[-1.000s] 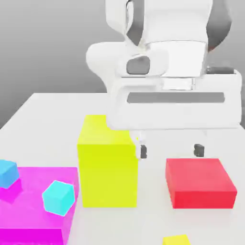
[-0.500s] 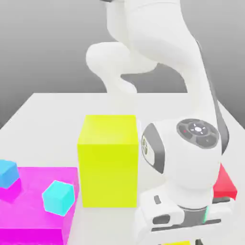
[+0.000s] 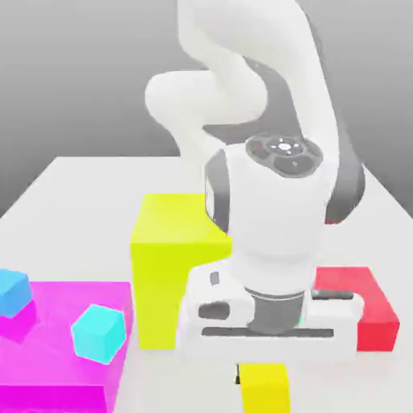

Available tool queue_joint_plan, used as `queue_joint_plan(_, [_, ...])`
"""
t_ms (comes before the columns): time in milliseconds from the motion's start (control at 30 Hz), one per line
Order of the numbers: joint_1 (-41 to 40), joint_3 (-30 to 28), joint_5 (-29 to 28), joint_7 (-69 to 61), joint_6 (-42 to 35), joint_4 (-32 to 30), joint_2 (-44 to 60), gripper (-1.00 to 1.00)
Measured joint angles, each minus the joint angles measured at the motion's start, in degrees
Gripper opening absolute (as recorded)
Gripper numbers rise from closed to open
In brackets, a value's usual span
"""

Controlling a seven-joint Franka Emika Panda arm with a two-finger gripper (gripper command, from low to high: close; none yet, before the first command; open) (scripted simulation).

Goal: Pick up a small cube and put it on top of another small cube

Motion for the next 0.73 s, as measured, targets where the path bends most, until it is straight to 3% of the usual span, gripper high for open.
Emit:
queue_joint_plan(233, [-12.16, -6.22, 2.04, 7.31, -7.72, -6.16, -14.05, -1.0])
queue_joint_plan(367, [-11.85, -6.4, 3.1, 7.6, -0.85, -8.87, -9.89, -1.0])
queue_joint_plan(400, [-11.91, -6.33, 3.24, 7.54, 0.46, -9.23, -8.94, 1.0])
queue_joint_plan(600, [-11.97, -6.3, 3.2, 7.58, 1.1, -9.41, -8.46, 1.0])
queue_joint_plan(733, [-11.97, -6.28, 2.32, 8.24, -5.92, -7.68, -13.75, 1.0])
